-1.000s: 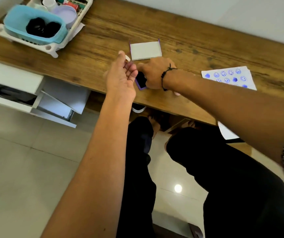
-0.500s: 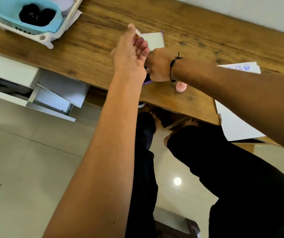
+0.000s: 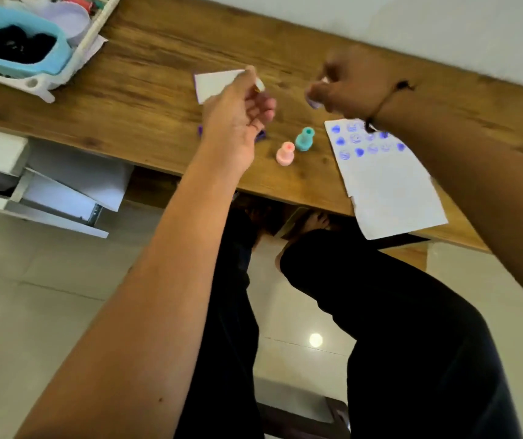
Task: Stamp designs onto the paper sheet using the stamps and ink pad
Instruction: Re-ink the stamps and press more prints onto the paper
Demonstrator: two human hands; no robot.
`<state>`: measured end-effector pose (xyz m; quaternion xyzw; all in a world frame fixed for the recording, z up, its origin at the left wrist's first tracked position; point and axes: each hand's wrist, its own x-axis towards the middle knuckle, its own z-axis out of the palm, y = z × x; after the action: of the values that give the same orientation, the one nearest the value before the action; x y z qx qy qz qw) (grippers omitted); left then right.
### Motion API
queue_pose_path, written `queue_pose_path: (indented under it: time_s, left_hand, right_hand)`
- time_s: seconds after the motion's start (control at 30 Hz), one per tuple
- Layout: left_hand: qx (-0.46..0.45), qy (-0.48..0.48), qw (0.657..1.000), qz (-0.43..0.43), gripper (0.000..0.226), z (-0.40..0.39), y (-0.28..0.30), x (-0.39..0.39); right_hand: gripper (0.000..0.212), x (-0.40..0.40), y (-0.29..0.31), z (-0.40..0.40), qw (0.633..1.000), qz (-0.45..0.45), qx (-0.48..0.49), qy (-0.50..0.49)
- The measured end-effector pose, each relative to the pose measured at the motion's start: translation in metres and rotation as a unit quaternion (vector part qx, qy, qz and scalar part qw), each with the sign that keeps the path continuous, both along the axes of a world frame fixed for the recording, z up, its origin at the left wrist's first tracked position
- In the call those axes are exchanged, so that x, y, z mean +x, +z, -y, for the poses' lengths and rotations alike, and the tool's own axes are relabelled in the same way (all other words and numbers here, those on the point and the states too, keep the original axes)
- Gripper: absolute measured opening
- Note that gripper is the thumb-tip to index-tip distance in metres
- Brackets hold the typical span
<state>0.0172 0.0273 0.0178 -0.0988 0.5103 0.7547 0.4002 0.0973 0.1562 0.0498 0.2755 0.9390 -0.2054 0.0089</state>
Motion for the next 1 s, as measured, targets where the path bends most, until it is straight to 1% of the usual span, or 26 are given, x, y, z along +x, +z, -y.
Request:
queue_pose_path:
  time_s: [0.07,0.17,0.27,0.37,0.43,0.53,0.63,0.77,1.0]
  left_hand:
    - [0.013,-0.08,0.997,-0.001,0.024,-0.012,0.003,0.021]
    - [-0.007,-0.172,0.985,-0.007,0.022,-0.027,-0.002,0.049]
    - [-0.035,-0.225,0.974,-0.018,0.02,-0.041,-0.016,0.068]
    - [-0.065,-0.255,0.964,-0.047,0.026,-0.056,-0.026,0.08]
    - [-0.069,-0.264,0.96,-0.065,0.03,-0.063,-0.03,0.083]
    - [-0.088,-0.262,0.958,-0.08,0.031,-0.069,-0.038,0.083]
    - [-0.097,-0.238,0.964,-0.072,0.029,-0.072,-0.042,0.082]
    - [-0.134,-0.215,0.966,-0.058,0.024,-0.074,-0.045,0.079]
    - [-0.124,-0.2,0.971,-0.043,0.028,-0.073,-0.046,0.078]
  right_hand:
    - [0.021,0.035,-0.006,-0.011,0.998,0.033,-0.025,-0.043]
    - [0.021,0.069,-0.03,-0.02,0.995,0.067,-0.009,-0.077]
    - [0.023,0.086,-0.047,-0.018,0.994,0.066,0.01,-0.084]
    - [0.025,0.097,-0.057,-0.015,0.994,0.052,0.022,-0.094]
    - [0.024,0.101,-0.062,-0.014,0.995,0.027,0.034,-0.091]
    - [0.021,0.101,-0.068,-0.014,0.995,-0.009,0.041,-0.091]
    - [0.022,0.1,-0.074,-0.016,0.994,-0.013,0.057,-0.092]
    - [0.022,0.098,-0.08,-0.015,0.993,-0.019,0.067,-0.094]
    - [0.02,0.092,-0.085,-0.012,0.993,-0.027,0.079,-0.08]
